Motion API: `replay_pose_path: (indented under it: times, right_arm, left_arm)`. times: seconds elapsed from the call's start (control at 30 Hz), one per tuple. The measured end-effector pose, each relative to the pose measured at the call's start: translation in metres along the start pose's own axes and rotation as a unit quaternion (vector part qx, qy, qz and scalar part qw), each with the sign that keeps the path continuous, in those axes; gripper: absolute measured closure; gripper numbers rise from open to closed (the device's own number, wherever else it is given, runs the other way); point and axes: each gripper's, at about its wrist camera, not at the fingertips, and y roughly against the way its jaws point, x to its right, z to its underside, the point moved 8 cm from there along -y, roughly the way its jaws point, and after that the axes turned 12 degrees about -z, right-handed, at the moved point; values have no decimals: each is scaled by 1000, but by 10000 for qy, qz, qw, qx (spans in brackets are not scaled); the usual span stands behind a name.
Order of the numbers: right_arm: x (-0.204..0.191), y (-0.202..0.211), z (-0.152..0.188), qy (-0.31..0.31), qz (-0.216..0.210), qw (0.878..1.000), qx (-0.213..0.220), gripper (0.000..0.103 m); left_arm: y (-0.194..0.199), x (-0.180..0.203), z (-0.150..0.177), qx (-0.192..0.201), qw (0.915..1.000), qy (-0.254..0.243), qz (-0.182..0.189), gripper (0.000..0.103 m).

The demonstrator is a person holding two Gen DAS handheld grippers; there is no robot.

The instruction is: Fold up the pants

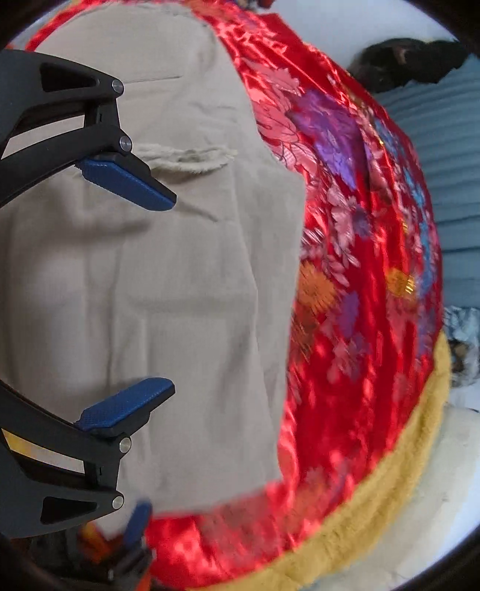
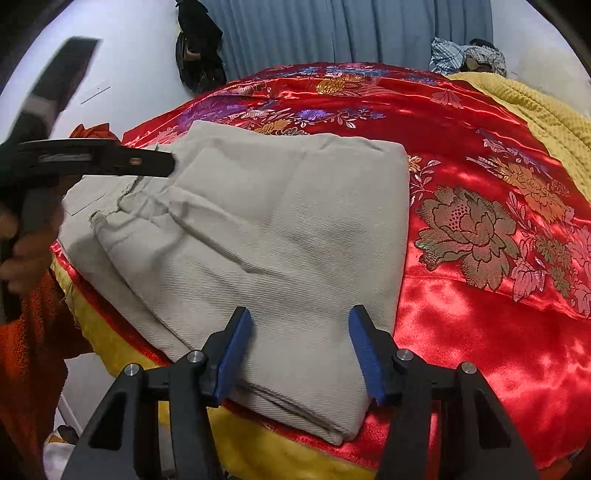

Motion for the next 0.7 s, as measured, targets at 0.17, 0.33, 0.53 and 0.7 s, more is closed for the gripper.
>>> replay_pose_path:
  times: [0.17, 0.33, 0.53, 0.7]
  right_arm:
    - [-1, 2, 1, 10, 15, 10000, 29, 48]
    - [0, 2, 2, -9, -9, 10000, 20, 47]
    - [0, 3, 2, -19, -12, 10000, 15, 47]
    - [-1, 3, 2, -7, 11, 10000, 30, 47]
  left_arm:
    - [-23, -47, 4, -403, 9961, 739, -273, 9]
    - [-5, -83, 11, -327, 9908, 1257, -377, 11]
    - [36, -52, 22, 161, 9961, 864, 32, 10]
    - [18, -27, 57, -134, 9990, 437, -34, 10]
